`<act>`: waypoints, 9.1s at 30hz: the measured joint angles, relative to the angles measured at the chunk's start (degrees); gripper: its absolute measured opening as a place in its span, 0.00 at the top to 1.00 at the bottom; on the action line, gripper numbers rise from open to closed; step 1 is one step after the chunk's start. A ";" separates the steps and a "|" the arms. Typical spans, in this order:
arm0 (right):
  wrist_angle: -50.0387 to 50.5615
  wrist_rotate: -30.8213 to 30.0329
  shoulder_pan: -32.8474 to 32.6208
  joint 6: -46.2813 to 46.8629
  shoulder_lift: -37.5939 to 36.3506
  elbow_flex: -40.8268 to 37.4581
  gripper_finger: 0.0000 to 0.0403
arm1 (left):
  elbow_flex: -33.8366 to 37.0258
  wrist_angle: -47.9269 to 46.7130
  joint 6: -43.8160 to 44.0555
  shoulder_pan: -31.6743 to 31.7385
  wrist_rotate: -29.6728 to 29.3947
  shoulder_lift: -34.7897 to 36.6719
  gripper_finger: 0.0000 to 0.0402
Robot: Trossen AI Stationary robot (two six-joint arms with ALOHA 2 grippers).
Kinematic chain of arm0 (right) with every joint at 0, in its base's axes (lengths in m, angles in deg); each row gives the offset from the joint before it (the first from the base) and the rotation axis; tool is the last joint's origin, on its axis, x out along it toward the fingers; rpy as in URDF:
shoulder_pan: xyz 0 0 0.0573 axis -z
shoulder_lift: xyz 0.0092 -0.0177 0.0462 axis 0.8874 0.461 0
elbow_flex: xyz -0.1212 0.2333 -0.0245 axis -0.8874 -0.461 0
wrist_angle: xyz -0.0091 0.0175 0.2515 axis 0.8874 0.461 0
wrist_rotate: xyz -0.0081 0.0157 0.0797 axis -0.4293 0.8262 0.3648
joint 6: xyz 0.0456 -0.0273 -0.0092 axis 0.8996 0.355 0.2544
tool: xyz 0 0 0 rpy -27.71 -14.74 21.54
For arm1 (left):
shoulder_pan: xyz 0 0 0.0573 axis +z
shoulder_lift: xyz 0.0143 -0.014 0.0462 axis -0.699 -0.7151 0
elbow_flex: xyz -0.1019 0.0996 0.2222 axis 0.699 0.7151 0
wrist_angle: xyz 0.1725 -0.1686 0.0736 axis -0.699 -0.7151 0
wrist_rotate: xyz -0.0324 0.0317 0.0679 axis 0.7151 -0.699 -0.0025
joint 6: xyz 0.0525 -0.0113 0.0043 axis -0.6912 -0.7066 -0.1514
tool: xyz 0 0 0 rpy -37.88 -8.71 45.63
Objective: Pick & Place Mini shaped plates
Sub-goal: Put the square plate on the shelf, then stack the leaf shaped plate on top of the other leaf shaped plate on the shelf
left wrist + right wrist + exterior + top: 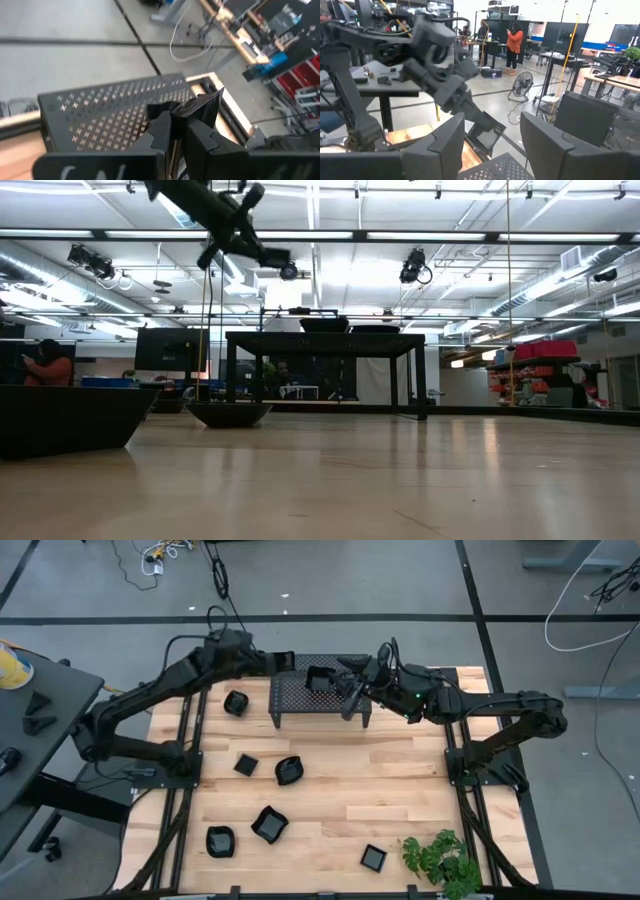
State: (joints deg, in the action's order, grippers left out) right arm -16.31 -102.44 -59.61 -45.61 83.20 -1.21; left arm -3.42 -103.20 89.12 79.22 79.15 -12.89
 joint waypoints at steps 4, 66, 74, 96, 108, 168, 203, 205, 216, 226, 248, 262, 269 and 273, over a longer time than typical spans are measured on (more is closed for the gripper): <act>1.17 0.00 0.00 0.03 0.00 0.00 0.52 | 0.00 -0.12 1.63 3.86 6.36 -3.47 0.90; 4.90 0.24 0.02 6.52 0.04 -0.04 0.52 | 0.02 -4.00 4.60 12.52 22.77 -18.31 0.89; 4.90 0.24 0.00 6.52 0.07 -0.04 0.52 | 0.02 -4.03 5.40 12.52 22.22 -18.31 0.75; 4.94 0.24 0.00 7.62 0.07 -0.04 0.52 | 0.03 -4.84 2.30 12.59 25.23 -18.31 0.53; 5.16 0.85 -0.01 7.78 0.07 -0.04 0.52 | -8.26 -14.17 -4.83 13.61 27.07 -18.24 0.52; 11.59 4.90 -0.07 9.49 0.07 -0.04 0.52 | 20.55 -29.00 20.79 10.03 -0.64 1.76 0.52; 12.03 4.98 -0.07 7.17 0.07 -0.04 0.52 | 21.29 -29.82 51.28 11.06 -6.30 1.73 0.52; 12.03 4.98 -0.07 7.17 0.07 -0.04 0.52 | 21.29 -29.98 53.94 10.72 -7.20 1.71 0.52; 12.15 5.43 -0.05 5.98 0.07 -0.04 0.52 | 21.29 -29.99 58.95 10.51 -9.06 1.58 0.52; 13.07 5.42 -0.05 5.71 0.07 -0.04 0.52 | 21.27 -28.09 62.67 9.54 -7.90 -2.82 0.52; 15.04 5.40 -0.04 5.01 0.07 -0.04 0.52 | 21.27 -23.30 65.68 9.68 -11.22 -15.10 0.52; 15.08 5.39 -0.04 4.94 0.07 -0.04 0.52 | 21.25 -22.26 63.76 11.32 -13.69 -16.14 0.52; 15.07 5.38 -0.04 4.81 0.07 -0.04 0.52 | 21.25 -22.03 63.74 11.30 -13.73 -16.39 0.52; 15.00 5.38 -0.04 4.83 0.07 -0.04 0.52 | 21.27 -21.58 63.72 11.22 -12.83 -18.35 0.52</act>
State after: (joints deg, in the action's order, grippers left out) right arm -1.31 -97.06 -59.65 -40.78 83.27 -1.26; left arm 17.85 -124.78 152.84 90.44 66.32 -31.24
